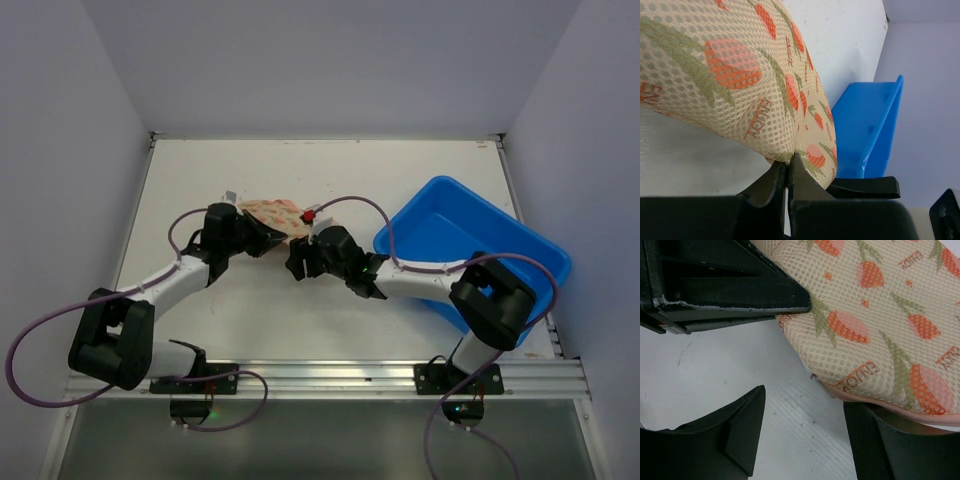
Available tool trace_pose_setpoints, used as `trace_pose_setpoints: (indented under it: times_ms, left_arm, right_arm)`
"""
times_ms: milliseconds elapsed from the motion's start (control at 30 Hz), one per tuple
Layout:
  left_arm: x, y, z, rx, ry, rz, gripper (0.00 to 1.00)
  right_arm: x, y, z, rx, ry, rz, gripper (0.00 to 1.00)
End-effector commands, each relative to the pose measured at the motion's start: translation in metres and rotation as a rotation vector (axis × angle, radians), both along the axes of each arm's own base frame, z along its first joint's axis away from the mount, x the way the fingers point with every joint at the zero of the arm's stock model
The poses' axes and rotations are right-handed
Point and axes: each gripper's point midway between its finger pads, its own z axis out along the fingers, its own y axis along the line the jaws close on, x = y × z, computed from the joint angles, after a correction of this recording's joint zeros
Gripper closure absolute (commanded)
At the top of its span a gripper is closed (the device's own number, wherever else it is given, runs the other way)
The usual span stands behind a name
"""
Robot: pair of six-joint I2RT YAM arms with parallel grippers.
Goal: Unzip the laundry bag and remove the bra
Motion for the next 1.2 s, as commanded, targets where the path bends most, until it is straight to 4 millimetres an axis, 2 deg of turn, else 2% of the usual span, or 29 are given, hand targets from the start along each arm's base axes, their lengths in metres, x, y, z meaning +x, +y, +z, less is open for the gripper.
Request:
trace_pose_setpoints:
  times_ms: [0,167,267,600,833,933,1133,1167]
  left_arm:
    - [0.002,-0.010,0.030,-0.038,-0.057,-0.038,1.00]
    - [-0.001,-0.008,0.030,-0.019,-0.056,-0.046,1.00]
    - [-0.003,-0.008,0.030,-0.012,-0.057,-0.058,1.00]
    - [-0.005,-0.006,0.027,0.021,-0.057,-0.068,1.00]
    - [0.000,-0.005,0.035,0.041,-0.080,-0.068,1.00]
    - [0.000,-0.004,0.035,0.048,-0.082,-0.067,1.00]
    - [0.003,0.000,0.037,0.076,-0.100,-0.056,1.00]
    - [0.000,0.003,0.031,0.091,-0.071,-0.055,1.00]
  right_arm:
    - [0.027,0.009,0.033,0.080,-0.078,-0.069,0.36]
    - [0.032,0.008,0.043,0.095,-0.094,-0.067,0.39]
    - [0.032,0.012,0.050,0.100,-0.106,-0.044,0.43]
    - [0.027,0.020,0.064,0.096,-0.142,0.041,0.48]
    - [0.025,0.025,0.070,0.083,-0.151,0.075,0.57]
    - [0.026,0.025,0.070,0.080,-0.149,0.074,0.63]
    - [0.027,0.016,0.055,0.025,-0.146,0.054,0.83]
    - [0.027,0.012,0.051,0.012,-0.142,0.050,0.86]
